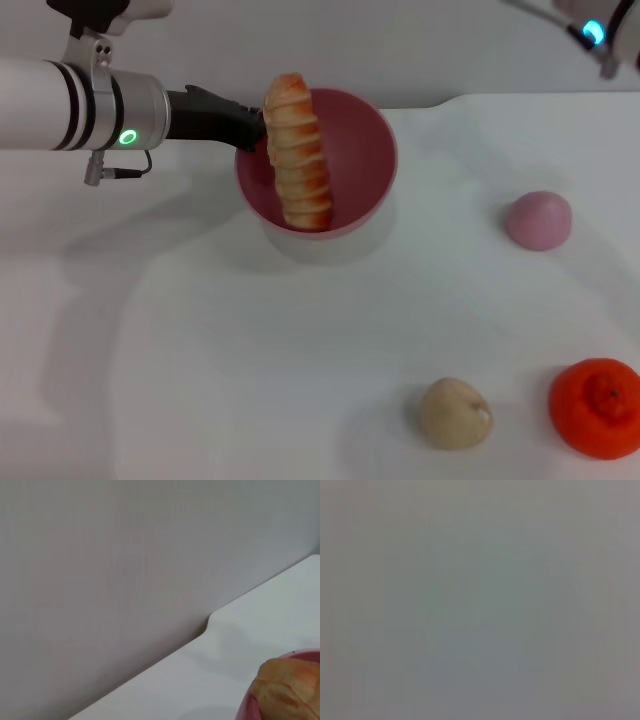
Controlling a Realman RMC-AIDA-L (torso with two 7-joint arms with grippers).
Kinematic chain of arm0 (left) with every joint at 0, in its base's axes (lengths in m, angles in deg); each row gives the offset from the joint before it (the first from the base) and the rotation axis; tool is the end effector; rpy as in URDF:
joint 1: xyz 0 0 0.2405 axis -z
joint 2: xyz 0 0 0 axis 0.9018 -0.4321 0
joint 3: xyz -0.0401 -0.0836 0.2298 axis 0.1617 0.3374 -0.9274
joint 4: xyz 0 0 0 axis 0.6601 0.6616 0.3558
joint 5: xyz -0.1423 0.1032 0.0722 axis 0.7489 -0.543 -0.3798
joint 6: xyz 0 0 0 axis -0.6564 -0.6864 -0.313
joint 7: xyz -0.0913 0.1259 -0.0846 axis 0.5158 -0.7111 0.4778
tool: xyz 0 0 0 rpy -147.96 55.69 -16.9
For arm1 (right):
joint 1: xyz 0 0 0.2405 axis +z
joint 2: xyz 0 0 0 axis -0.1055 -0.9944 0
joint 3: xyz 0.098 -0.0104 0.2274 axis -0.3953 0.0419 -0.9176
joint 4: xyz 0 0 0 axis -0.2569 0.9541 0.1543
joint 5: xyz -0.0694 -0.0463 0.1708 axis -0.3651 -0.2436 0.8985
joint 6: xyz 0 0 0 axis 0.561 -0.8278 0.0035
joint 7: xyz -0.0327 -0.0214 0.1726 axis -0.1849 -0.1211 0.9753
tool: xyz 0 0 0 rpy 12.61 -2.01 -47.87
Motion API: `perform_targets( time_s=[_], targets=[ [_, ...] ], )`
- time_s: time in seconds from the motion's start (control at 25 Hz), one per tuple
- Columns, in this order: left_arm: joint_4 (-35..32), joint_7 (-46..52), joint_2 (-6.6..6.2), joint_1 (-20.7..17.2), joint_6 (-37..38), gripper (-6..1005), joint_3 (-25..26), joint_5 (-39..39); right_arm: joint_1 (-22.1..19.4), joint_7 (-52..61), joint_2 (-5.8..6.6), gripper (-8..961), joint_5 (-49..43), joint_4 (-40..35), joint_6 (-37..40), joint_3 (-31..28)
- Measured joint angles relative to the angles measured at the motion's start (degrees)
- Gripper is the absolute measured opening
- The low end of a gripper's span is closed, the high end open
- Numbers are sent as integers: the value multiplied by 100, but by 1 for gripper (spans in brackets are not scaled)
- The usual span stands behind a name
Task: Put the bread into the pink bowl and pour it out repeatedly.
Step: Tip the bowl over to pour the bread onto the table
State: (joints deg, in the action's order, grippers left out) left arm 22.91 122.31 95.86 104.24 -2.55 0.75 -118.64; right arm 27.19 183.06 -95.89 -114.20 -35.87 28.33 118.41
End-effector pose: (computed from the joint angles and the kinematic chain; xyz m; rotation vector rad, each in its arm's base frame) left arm -0.1814 0.4290 -0.0368 -2.4400 -0.7726 -0.2200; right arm 0.0801 0.4074 0.0239 -2.0106 0.2582 0.7074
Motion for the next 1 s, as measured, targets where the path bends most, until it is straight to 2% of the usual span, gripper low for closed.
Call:
perform_targets(
  time_s=[0.08, 0.16, 0.32, 0.48, 0.8, 1.0],
  targets=[
    [7, -3, 0, -11, -29, 105, -1, 1, -13, -58, 0, 617, -18, -15, 560, -28],
    [9, -5, 0, -22, -38, 105, -3, 2, -33, -206, 4, 617, -33, -133, 1488, -195],
    [12, -6, 0, -36, -39, 105, -4, 1, -72, -367, 25, 617, -40, -574, 3676, -849],
    [13, -6, -3, -59, -41, 106, -4, -5, -164, -284, 38, 617, -44, -1020, 5154, -1488],
    [13, -5, -14, -76, -53, 106, -2, -35, -521, -63, -4, 617, -288, -1394, 6017, -2256],
    [13, -4, -22, -69, -53, 107, 41, -39, -386, 843, 35, 617, -1442, -1505, 6265, -2532]
  ],
)
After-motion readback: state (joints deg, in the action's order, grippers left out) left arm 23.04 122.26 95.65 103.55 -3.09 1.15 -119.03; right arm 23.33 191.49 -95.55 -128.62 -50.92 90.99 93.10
